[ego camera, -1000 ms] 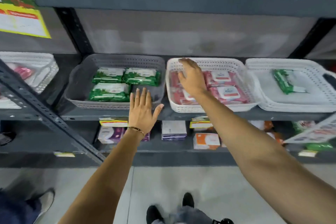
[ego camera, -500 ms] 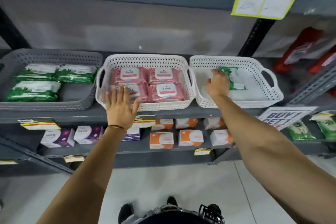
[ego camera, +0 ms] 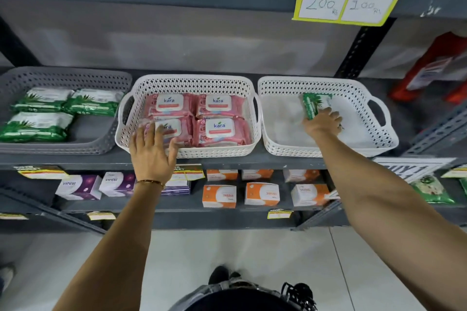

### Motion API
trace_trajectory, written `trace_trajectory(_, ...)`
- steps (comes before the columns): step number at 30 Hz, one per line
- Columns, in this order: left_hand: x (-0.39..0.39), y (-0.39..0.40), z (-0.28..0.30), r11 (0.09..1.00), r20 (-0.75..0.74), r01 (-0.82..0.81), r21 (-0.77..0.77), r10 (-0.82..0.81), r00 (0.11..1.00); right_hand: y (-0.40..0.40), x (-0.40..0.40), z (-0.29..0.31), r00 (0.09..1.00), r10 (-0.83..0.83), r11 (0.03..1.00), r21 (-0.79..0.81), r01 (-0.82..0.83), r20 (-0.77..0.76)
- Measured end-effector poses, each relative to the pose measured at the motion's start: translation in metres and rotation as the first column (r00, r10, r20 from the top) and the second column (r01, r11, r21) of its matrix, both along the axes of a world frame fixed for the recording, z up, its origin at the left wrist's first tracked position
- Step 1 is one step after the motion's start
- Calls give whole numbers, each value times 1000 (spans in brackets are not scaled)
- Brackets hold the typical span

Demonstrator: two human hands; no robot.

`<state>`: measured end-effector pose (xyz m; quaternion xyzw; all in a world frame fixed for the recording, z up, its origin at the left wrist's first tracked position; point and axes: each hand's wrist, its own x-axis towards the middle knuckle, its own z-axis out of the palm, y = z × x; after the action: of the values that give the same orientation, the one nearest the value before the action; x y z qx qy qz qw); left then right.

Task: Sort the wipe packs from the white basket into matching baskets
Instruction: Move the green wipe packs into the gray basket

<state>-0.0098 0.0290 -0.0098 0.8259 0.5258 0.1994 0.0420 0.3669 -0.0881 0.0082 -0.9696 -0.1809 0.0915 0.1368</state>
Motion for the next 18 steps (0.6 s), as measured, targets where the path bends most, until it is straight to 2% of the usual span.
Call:
trace_trajectory(8,1,0,0,1000,-13,-13,-9,13,1000,8,13,-5,999,-49,995,-91,50,17)
trace_trajectory(12,0,1,0,1000,-21,-3,-11,3,1000,8,15,-1,997,-81,995,-63,81,2)
trace_trajectory(18,0,1,1,999,-27,12,-38,-13,1000,2,8,1,992,-95,995,38,92,81)
